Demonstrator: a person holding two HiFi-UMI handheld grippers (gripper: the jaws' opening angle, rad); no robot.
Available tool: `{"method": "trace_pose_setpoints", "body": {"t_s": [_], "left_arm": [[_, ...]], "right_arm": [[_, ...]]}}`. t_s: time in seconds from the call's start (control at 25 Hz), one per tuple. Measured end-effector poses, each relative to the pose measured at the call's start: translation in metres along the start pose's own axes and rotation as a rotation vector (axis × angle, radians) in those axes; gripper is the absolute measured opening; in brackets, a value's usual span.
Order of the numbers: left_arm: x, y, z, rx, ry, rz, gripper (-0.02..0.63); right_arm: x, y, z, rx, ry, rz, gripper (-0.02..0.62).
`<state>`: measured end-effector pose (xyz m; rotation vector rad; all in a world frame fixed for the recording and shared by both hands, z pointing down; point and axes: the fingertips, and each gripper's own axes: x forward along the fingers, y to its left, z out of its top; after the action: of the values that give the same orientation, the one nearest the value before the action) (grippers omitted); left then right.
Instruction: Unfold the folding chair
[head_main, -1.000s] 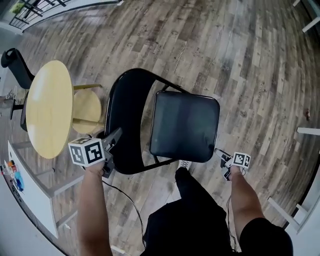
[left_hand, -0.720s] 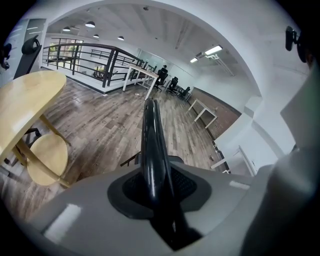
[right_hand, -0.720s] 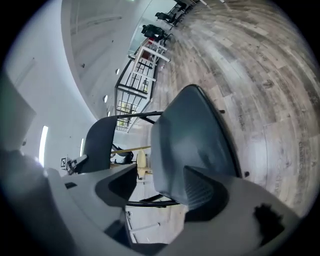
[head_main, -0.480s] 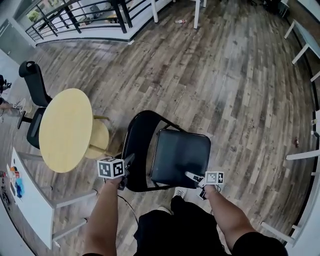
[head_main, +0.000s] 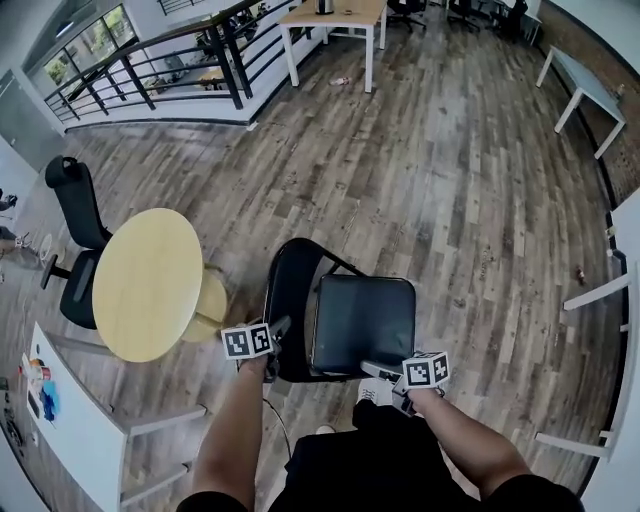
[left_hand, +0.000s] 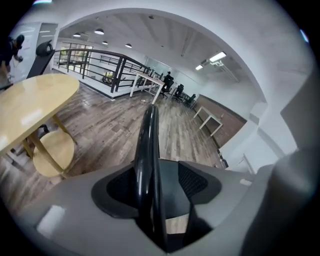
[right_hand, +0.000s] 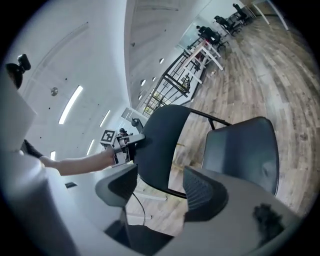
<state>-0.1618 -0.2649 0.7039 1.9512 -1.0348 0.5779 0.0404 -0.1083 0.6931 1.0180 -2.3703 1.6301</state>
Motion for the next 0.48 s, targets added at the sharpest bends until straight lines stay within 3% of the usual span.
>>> {"method": "trace_pose_setpoints", "body": {"t_s": [0.24,0.48], "left_arm": [[-0.049,0.020,0.030,-0.046,-0.126,-0.010,0.259],[-0.096,-0.009,-0.016,0.039,-0.074,-0.053,0.233]], "right_arm": [[-0.026,0.044,-0.008,-0.055,-0.093,-0.060,0.298],[-0.042,0.074,-0.032,-0.132,-0.095,-0.135,0.296]]}}
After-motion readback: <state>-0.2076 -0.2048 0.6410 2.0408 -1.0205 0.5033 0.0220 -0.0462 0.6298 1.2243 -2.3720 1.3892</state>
